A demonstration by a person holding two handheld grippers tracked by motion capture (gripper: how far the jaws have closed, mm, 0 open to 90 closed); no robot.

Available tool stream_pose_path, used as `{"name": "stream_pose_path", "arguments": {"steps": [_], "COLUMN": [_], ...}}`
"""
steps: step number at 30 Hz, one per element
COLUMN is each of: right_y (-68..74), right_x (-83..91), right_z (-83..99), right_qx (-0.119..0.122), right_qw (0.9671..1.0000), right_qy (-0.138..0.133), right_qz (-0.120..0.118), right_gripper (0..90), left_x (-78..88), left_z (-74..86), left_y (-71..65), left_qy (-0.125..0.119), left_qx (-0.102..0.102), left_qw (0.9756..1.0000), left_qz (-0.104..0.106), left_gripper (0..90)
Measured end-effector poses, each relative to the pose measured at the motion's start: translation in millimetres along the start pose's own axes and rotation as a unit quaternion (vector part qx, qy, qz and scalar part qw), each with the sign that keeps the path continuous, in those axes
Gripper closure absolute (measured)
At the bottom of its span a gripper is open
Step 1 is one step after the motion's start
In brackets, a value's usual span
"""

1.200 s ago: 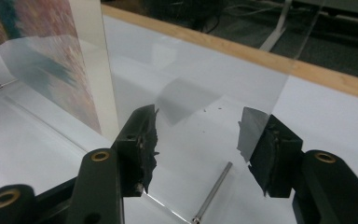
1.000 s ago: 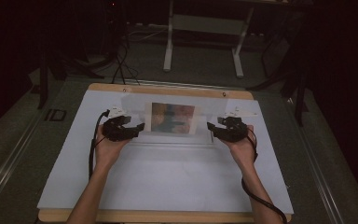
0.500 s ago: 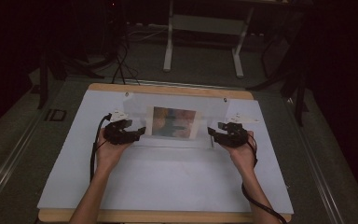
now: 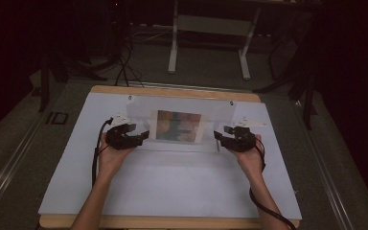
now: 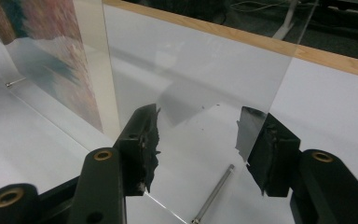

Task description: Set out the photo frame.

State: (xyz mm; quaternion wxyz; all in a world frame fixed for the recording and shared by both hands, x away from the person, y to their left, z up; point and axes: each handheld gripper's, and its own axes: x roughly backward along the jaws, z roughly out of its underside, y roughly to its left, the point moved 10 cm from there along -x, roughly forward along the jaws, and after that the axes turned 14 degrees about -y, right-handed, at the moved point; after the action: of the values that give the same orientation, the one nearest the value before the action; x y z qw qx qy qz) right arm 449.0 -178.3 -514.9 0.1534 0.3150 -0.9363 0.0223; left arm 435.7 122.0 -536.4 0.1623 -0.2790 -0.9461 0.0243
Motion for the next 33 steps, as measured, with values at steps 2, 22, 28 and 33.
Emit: {"name": "stream_pose_path", "arguments": {"steps": [2,22,28,33], "right_y": [-0.2,-14.2,-15.8,-23.5], "right_x": [-0.3,13.1,19.9,27.6], "right_z": [-0.1,-4.4,-4.6,-5.9], "right_qx": [0.001,0.005,0.022,0.020], "right_qw": [1.0000,0.9999,0.9992,0.9991], "right_qy": [0.000,0.011,0.027,0.029], "right_qz": [-0.001,-0.009,-0.021,-0.025], "right_gripper": [47.1,42.8,43.2,43.8], "left_x": [-0.1,19.1,31.2,41.5], "left_z": [0.7,-13.0,-18.2,-24.2], "left_y": [0.4,14.0,27.7,35.6], "left_qy": [-0.001,-0.033,-0.044,-0.055], "left_qx": [0.002,0.016,0.027,0.032], "left_qw": [1.0000,0.9993,0.9985,0.9977], "left_qz": [0.000,-0.007,-0.018,-0.022], "left_gripper": [34.1,28.1,29.9,31.1]}}
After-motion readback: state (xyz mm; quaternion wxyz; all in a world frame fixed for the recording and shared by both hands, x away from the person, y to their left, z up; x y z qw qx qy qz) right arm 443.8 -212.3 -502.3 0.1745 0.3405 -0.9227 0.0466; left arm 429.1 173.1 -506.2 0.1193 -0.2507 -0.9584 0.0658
